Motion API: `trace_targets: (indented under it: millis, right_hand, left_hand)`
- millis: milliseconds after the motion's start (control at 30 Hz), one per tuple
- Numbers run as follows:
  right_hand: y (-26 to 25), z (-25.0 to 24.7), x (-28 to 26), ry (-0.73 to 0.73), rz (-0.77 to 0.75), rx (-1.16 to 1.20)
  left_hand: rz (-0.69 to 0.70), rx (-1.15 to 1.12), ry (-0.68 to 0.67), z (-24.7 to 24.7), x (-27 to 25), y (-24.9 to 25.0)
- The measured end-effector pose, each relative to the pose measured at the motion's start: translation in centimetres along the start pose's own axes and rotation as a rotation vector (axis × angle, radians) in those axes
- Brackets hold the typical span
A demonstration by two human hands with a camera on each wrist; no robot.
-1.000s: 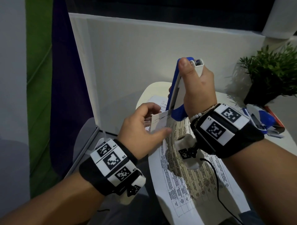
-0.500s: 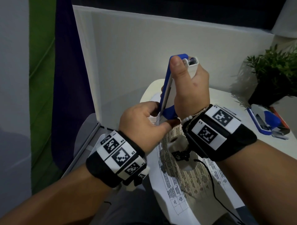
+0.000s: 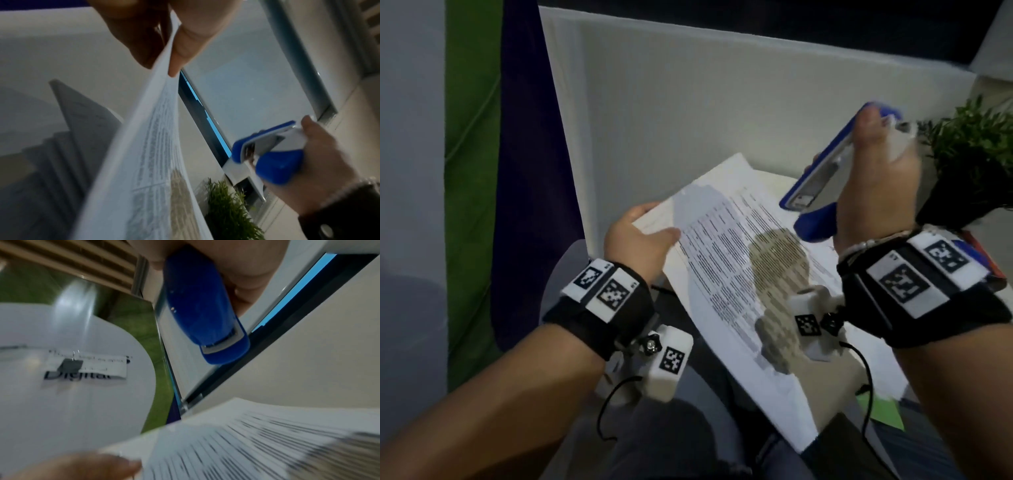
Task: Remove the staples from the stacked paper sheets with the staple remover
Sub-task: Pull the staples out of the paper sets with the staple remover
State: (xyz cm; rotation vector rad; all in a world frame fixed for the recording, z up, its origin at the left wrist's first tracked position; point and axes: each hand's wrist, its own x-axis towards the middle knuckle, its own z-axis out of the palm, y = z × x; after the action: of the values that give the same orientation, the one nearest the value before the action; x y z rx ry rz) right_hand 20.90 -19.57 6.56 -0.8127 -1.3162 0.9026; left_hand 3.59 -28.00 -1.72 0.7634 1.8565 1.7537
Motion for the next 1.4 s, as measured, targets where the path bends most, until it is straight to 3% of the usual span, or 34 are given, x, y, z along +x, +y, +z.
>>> trace_targets:
  millis: [67,133,233,300,333,500,767,933,1033,1100,1167,1267,1400]
  right_hand:
    - [1.9,-0.6,-0.2,-0.044,0.041,-0.153]
    - [4.0,-1.3,-0.7,-0.106,0.086,-0.309]
    - [6.2,-2.0,-1.8,-0.161,0.181,-0.444]
    - [7.0,-2.3,-2.3,-0.178,0.22,-0.445]
    - [7.2,-2.4,-2.3,-0.179,0.226,-0.437]
    - [7.7,-2.8,-2.3,-0.2,0.228,-0.422]
    - [7.6,-3.0,-2.5,-0.227,0.241,-0.388]
    - [6.6,-2.6,-1.9,-0.258,0.294,-0.391]
    - [3.3,-1.4,-1.3,-0.136,0.185,-0.135]
    - [0.7,-0.4,-1.0,-0.109,0.049,0.048]
    - [-1.0,0.5,-1.0,-0.171,-0.044,0.114]
    - [-2.0,1.9,-1.1,-0.306,-0.107,0.036]
    - [-1.8,2.8,-1.6,-0.374,-0.161,-0.091]
  left_hand:
    - [0.082,0.051,0.027,-0.1,0.0,0.1]
    - [0.26,0.208,0.007,-0.2,-0.4,0.3]
    - [0.549,0.491,-0.138,0.0,-1.6,0.0]
    - [0.74,0.509,-0.273,0.2,-1.8,-1.1]
    - [0.765,0.491,-0.341,0.2,-1.9,-1.6]
    - [0.757,0.488,-0.498,1.1,-2.3,-3.2]
    - [0.763,0.424,-0.446,1.3,-2.6,-2.8]
    - [0.275,0.138,-0.157,1.6,-1.8,-1.4]
    - [0.154,0.024,-0.141,1.4,-1.6,-0.2]
    - [0.18,0.014,-0.192,1.3,-1.9,0.2]
    - [0.217,0.033,-0.26,1.3,-2.7,0.8]
    - [0.343,0.144,-0.305,1.5,-3.9,1.5]
    - [0.491,0.263,-0.246,1.4,-4.7,2.1]
